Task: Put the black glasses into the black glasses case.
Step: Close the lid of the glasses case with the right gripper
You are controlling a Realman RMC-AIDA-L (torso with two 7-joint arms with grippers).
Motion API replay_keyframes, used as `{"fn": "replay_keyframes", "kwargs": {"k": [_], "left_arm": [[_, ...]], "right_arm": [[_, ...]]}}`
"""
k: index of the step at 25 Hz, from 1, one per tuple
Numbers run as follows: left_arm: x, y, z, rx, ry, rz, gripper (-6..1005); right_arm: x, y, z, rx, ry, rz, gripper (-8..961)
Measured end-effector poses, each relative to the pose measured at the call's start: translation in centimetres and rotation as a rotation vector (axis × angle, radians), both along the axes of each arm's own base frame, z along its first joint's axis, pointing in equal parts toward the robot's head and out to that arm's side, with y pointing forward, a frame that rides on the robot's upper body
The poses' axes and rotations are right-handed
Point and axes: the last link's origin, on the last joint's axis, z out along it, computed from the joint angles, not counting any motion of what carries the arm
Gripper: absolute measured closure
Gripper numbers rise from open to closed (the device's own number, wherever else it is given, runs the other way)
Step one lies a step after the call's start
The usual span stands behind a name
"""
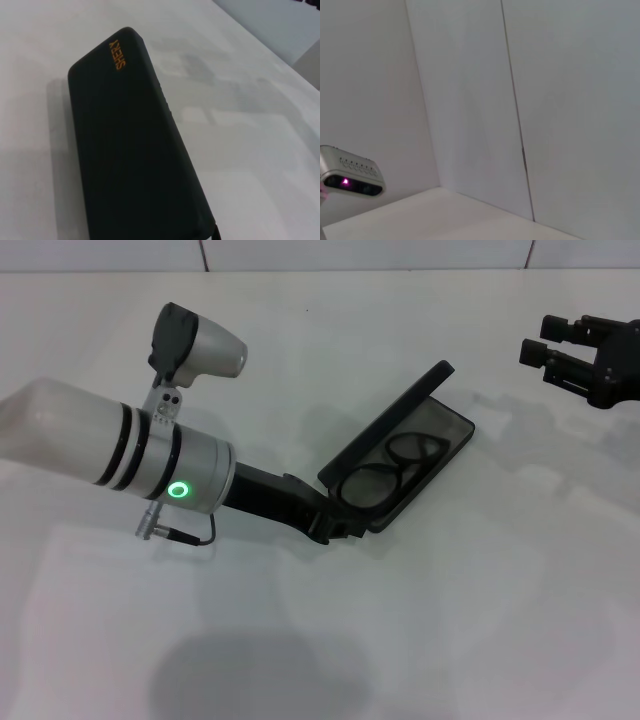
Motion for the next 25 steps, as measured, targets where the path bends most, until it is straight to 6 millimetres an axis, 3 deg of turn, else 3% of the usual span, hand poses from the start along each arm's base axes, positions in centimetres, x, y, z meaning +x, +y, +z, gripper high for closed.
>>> {"fn": "replay_keyframes", "kwargs": {"k": [19,25], "left_arm": [[0.7,0.6,-1.2,0.049,-0.021,-0.017,985],[1.4,-0.1,0.1,0.017,-0.080,-0.050,984]], "right_arm": [[0.0,-0.1,0.0,0.023,0.031,0.008,535],[0.3,-0.3,0.1,0.025,0.030,0.000,542]]}}
